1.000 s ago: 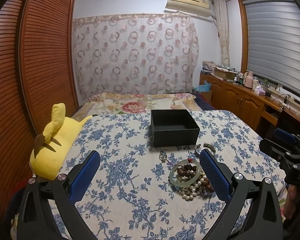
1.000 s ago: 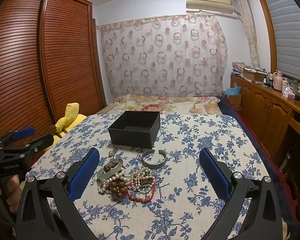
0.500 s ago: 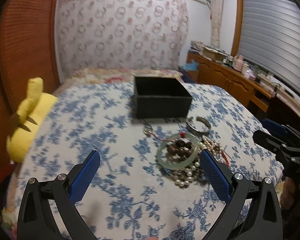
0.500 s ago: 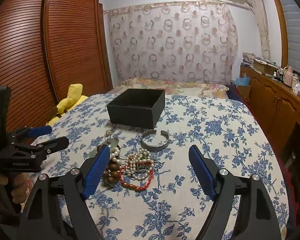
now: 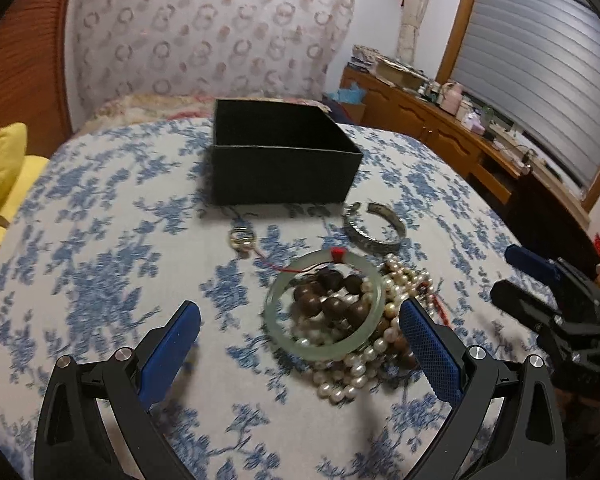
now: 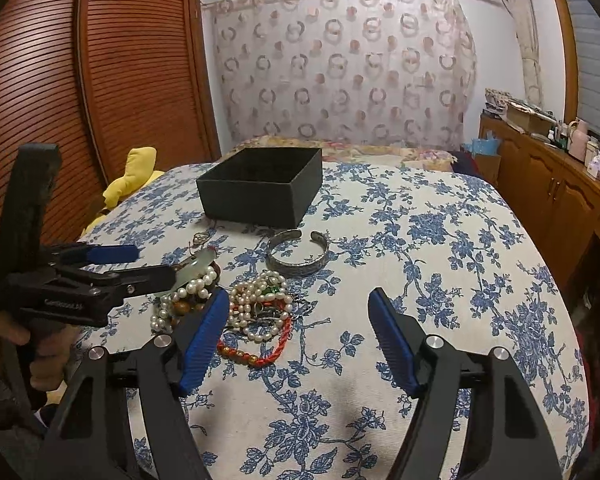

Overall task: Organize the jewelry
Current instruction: 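Reach the left tool to the jade bangle and close on it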

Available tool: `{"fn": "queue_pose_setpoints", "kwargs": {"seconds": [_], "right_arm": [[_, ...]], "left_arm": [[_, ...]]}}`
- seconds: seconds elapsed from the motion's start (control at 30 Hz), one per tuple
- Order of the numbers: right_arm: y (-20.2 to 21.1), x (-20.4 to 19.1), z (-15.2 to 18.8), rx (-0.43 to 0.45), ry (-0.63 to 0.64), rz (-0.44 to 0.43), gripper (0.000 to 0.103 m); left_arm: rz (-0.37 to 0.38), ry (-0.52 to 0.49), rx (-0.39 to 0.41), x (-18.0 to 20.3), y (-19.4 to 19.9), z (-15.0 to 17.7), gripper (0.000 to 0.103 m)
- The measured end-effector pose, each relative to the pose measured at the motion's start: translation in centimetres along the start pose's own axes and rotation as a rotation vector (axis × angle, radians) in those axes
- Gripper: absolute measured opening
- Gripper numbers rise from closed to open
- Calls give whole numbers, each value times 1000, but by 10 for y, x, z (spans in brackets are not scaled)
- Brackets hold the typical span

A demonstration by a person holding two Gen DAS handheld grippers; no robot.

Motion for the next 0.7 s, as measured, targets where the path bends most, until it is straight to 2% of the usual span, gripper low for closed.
{"fn": "queue_pose_setpoints", "kwargs": {"seconds": [0.03,0.13,0.37,0.43,0.57,0.7], "right_arm": [[0,0,0,0,1,-1,74],[1,1,-1,3,3,1,74],[1,0,0,4,3,-1,74],[2,1,0,5,5,-2,74],[1,1,-1,4,7,-4,74],[1,0,-1,4,6,-4,74]], "left_arm": [[27,11,-10,2,-4,-1,96],[47,37,-26,0,-10,-5,89],[102,91,-81,1,-29,-7,84],[102,85,-80,3,-29,-7,81],[119,84,-89,6,-28,-5,68],[126,75,-93,8,-27,-6,68]]}}
Point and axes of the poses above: each gripper's, at about its wrist camera, not at the fingertips, and y roughly against the way its jaws point, x to its right, z to its underside, the point moved 9 cm from there along -y, roughly the way its jaws point, and after that the axes turned 3 degrees about -z, right-handed, at the moved point
